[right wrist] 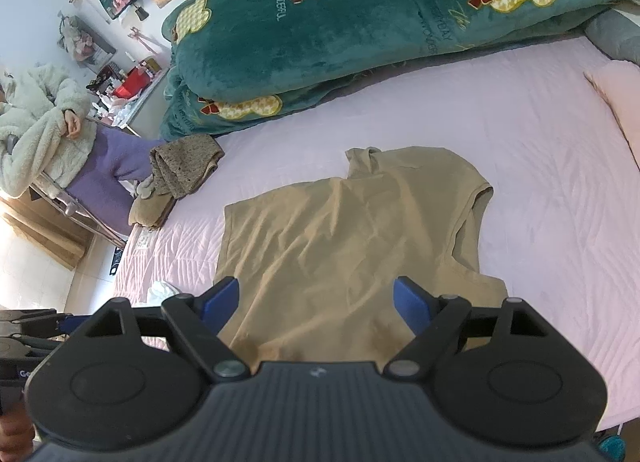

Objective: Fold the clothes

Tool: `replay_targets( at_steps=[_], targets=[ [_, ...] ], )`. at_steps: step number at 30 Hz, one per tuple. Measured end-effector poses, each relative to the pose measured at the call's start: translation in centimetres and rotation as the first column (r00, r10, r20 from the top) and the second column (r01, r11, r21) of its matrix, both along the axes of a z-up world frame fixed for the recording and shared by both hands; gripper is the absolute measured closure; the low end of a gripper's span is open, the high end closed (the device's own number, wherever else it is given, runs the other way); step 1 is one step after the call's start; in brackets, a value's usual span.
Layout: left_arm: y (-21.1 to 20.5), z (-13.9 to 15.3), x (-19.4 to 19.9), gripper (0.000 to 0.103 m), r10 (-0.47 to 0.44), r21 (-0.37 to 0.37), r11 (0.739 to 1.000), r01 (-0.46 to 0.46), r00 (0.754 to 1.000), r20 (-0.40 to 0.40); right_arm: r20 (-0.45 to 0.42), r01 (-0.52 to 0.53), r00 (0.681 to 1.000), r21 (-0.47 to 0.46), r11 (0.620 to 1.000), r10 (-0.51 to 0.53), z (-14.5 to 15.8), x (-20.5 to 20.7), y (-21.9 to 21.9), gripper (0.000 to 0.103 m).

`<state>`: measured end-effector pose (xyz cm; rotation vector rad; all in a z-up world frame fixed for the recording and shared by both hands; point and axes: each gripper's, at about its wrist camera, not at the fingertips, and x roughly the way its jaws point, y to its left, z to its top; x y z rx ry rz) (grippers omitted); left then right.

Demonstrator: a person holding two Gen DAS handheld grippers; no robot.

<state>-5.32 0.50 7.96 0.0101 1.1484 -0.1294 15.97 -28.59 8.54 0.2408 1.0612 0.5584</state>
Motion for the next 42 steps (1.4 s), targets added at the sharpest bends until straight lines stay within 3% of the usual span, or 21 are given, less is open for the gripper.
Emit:
replay_targets(
  at_steps=[6, 11, 18, 23, 26, 30, 37, 42],
  targets=[
    [-0.3, 0.0, 0.2, 0.04, -0.019, 0.015, 1.0, 0.019, 1.0, -0.005, 0.004, 0.013, 1.0, 0.013, 1.0, -0.013, -0.2, 0.0, -0.1, 0.018],
    [-0.1, -1.0, 0.1, 0.04, -0.056, 0.035, 0.998, 0.058, 0.997, -0.055, -0.025, 0.026, 0.999, 0.026, 0.999, -0.025, -1.3, -0.1, 0.6, 0.018],
    [2.4, -1.8, 0.7, 0.04, -0.112, 0.028, 0.993, 0.115, 0.989, -0.092, -0.067, 0.085, 0.994, 0.044, 0.995, -0.082, -2.5, -1.3, 2.2, 0.018],
    [4.6, -2.9, 0.9, 0.04, -0.243, 0.01, 0.97, 0.244, 0.968, -0.068, -0.051, 0.205, 0.978, 0.001, 0.979, -0.205, -3.3, -3.6, 2.5, 0.017],
    [7.6, -5.2, 1.1, 0.04, -0.284, -0.016, 0.959, 0.284, 0.957, -0.064, -0.04, 0.291, 0.956, -0.014, 0.957, -0.292, -4.5, -5.1, 3.3, 0.017],
    [11.9, -9.8, 0.2, 0.04, -0.242, -0.053, 0.97, 0.237, 0.963, -0.122, -0.07, 0.388, 0.919, -0.005, 0.921, -0.388, -7.2, -7.5, 4.2, 0.016],
    [17.7, -18.3, -5.3, 0.04, -0.139, -0.022, 0.99, 0.138, 0.964, -0.228, -0.136, 0.392, 0.907, -0.075, 0.917, -0.399, -13.9, -11.6, 2.9, 0.016],
    [17.1, -21.8, -4.6, 0.04, -0.062, -0.039, 0.998, 0.057, 0.985, -0.159, -0.069, 0.39, 0.916, -0.084, 0.917, -0.396, -17.3, -10.2, 1.9, 0.016]
  ],
)
